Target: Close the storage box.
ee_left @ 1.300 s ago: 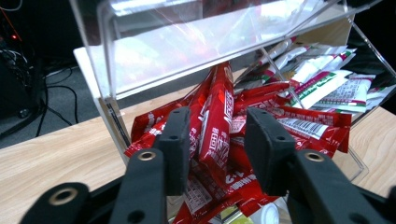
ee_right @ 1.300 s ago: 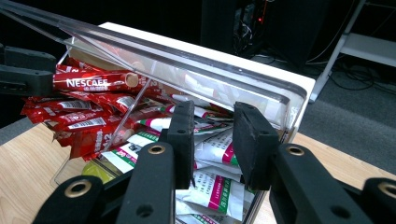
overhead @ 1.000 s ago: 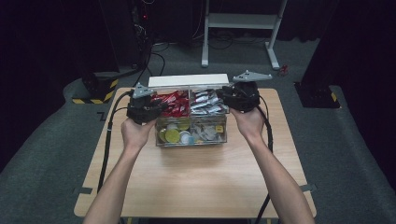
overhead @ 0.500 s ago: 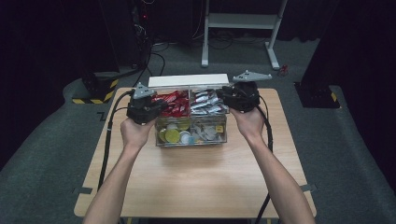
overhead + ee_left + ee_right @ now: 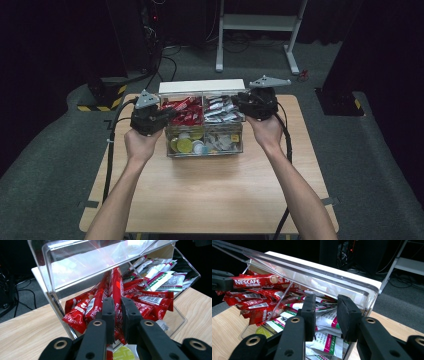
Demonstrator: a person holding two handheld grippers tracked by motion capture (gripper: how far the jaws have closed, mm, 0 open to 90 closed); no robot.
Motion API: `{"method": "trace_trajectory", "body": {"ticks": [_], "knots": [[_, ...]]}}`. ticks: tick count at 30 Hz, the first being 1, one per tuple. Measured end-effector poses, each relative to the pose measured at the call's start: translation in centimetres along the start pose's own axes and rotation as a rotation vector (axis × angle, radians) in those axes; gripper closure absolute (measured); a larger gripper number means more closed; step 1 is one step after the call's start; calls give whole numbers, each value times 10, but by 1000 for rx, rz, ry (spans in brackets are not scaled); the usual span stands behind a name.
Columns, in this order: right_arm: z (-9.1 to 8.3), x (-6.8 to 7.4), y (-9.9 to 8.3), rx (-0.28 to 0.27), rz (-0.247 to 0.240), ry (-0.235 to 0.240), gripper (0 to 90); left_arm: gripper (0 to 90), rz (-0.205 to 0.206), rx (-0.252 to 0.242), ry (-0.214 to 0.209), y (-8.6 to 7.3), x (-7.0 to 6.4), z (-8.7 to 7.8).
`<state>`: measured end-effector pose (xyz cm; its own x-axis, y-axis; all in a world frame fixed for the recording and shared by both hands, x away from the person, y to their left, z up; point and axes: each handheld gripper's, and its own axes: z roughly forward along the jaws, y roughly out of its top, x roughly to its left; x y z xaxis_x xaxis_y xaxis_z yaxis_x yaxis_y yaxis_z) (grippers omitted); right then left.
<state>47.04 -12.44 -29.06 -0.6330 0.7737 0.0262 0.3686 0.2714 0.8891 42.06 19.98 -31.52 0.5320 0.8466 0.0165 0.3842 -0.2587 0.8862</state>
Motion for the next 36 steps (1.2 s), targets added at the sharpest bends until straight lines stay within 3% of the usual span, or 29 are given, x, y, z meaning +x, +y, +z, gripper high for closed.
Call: {"method": "trace_trajectory", "body": {"ticks": [18, 36], "knots": [[2, 1, -1, 0, 1, -3, 678, 820, -2, -26, -11, -12, 4, -24], [2, 1, -1, 1, 0, -3, 678, 821, -11, -41, -15, -15, 5, -36]]}}
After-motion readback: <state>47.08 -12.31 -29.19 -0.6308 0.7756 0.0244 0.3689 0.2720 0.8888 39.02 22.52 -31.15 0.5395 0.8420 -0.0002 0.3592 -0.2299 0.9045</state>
